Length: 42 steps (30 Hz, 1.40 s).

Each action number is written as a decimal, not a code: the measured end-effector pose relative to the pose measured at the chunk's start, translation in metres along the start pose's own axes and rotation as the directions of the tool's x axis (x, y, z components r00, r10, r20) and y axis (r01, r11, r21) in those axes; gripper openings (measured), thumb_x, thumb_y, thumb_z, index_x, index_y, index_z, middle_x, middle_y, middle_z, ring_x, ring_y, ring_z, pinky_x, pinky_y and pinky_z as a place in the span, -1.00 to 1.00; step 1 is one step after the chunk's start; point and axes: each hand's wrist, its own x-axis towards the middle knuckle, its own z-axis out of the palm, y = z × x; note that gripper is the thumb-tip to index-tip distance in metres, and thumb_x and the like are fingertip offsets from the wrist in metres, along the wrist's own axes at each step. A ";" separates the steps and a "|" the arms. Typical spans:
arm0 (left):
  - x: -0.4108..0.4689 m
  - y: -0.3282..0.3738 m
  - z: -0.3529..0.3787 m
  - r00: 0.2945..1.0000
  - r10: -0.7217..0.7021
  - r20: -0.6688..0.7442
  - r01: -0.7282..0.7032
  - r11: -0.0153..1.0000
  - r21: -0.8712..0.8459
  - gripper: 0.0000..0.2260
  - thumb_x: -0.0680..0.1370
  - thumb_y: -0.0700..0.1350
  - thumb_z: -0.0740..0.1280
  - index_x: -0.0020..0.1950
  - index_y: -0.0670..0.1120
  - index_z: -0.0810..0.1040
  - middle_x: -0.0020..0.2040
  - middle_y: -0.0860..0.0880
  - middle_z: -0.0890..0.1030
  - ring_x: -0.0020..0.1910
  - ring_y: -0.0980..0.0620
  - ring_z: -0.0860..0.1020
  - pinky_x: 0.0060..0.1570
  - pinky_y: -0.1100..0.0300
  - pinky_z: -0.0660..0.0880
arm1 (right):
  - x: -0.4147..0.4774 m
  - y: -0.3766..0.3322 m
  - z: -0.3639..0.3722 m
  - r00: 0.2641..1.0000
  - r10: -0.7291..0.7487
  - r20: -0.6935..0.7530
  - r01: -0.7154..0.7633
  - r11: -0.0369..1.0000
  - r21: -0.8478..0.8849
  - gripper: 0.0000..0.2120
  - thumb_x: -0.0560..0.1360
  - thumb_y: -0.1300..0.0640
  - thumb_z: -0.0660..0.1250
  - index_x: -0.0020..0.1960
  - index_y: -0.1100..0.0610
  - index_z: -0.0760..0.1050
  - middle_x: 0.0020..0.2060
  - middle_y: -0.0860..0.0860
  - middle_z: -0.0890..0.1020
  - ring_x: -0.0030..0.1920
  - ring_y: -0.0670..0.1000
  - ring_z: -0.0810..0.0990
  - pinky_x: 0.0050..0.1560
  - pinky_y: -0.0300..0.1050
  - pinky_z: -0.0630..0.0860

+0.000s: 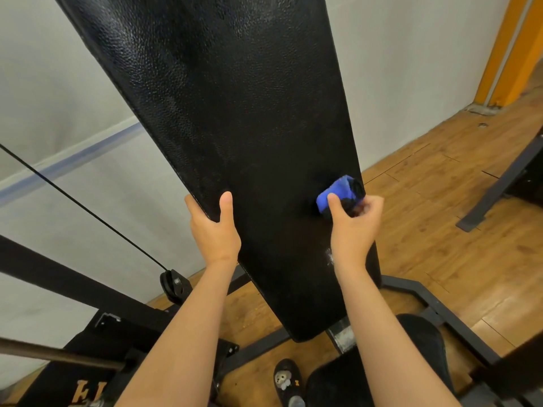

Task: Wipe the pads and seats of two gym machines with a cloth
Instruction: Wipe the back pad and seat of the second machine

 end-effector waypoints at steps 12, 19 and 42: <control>-0.001 0.005 0.000 1.000 0.002 -0.011 -0.002 1.000 0.001 -0.42 0.58 0.08 0.22 0.53 -0.11 0.16 0.44 -0.07 0.35 0.41 -0.03 0.33 0.29 0.24 0.28 | -0.006 0.064 -0.046 0.961 0.255 -0.103 -0.263 0.962 -0.078 -0.78 0.47 0.18 0.40 0.00 0.10 0.38 -0.17 -0.07 0.51 -0.17 -0.10 0.54 -0.08 -0.14 0.53; -0.001 0.003 0.001 1.000 0.002 0.000 -0.002 1.000 -0.003 -0.33 0.54 0.17 0.20 0.55 -0.13 0.13 0.45 -0.07 0.34 0.43 -0.03 0.32 0.38 0.17 0.28 | 0.014 0.022 -0.016 1.000 0.029 0.010 -0.029 0.999 -0.018 -0.80 0.46 0.19 0.42 -0.04 0.10 0.39 -0.19 -0.11 0.50 -0.23 -0.24 0.48 -0.22 -0.47 0.42; -0.001 0.001 0.002 1.000 0.000 -0.004 0.000 1.000 0.006 -0.41 0.59 0.09 0.21 0.54 -0.12 0.14 0.46 -0.08 0.34 0.43 -0.04 0.31 0.35 0.18 0.27 | 0.036 0.018 -0.017 0.996 0.089 -0.030 -0.089 0.996 -0.002 -0.81 0.49 0.12 0.40 0.03 0.13 0.45 -0.17 -0.12 0.52 -0.20 -0.22 0.49 -0.22 -0.44 0.43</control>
